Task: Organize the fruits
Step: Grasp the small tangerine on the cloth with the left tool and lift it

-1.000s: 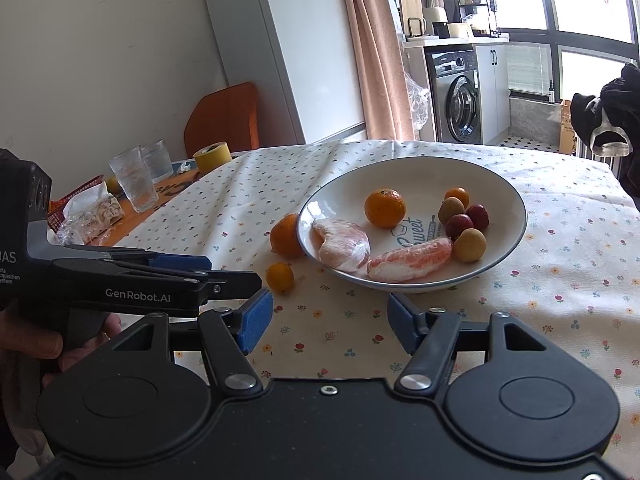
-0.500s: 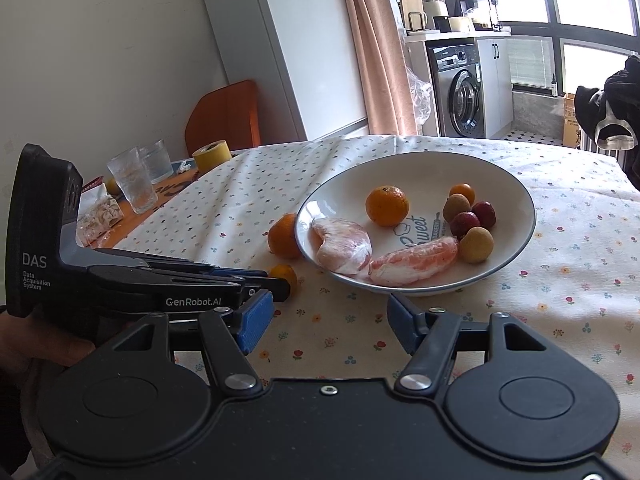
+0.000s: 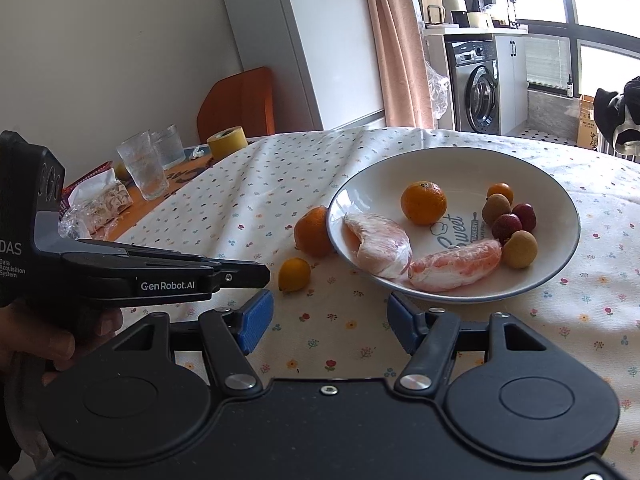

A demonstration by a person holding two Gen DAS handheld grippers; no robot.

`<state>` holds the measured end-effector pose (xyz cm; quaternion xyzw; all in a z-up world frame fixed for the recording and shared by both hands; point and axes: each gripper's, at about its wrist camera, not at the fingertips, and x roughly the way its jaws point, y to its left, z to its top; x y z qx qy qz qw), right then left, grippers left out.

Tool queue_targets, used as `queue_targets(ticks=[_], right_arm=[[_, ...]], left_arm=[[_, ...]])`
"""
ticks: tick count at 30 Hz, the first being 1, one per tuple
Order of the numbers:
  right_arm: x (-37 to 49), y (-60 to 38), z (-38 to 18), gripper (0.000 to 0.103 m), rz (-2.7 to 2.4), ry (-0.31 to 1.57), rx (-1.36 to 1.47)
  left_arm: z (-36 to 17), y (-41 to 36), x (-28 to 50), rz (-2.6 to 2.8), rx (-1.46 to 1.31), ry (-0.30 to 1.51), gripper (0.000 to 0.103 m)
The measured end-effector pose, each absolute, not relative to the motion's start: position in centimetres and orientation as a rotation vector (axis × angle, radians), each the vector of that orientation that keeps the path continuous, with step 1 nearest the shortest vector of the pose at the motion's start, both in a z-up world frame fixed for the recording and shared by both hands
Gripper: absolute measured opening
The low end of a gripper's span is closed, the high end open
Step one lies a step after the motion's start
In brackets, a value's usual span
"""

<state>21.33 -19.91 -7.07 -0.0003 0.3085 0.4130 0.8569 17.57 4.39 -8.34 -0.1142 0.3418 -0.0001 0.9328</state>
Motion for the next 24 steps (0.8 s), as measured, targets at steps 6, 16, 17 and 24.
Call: queue_targets(ticks=[6,16,17,24], right_arm=[[21.4,-19.3,-7.4,0.062,0.868,0.662,-0.014],[21.8,-19.9,-7.8,0.061,0.840,0.671,-0.013],[21.8,-20.0,-7.8,0.061,0.839,0.671,-0.013],[21.9,-20.5,-8.0,0.061,0.838,0.674,-0.003]], left_arm=[[-8.3,5.1,17.1,0.000,-0.251,0.698,0.000],[-8.3,4.3,17.7,-0.044,-0.237,0.722,0.005],[-8.3,4.1,17.9,-0.045,-0.238,0.728,0.006],[-8.2,3.3,18.5,-0.031,-0.215,0.721,0.053]])
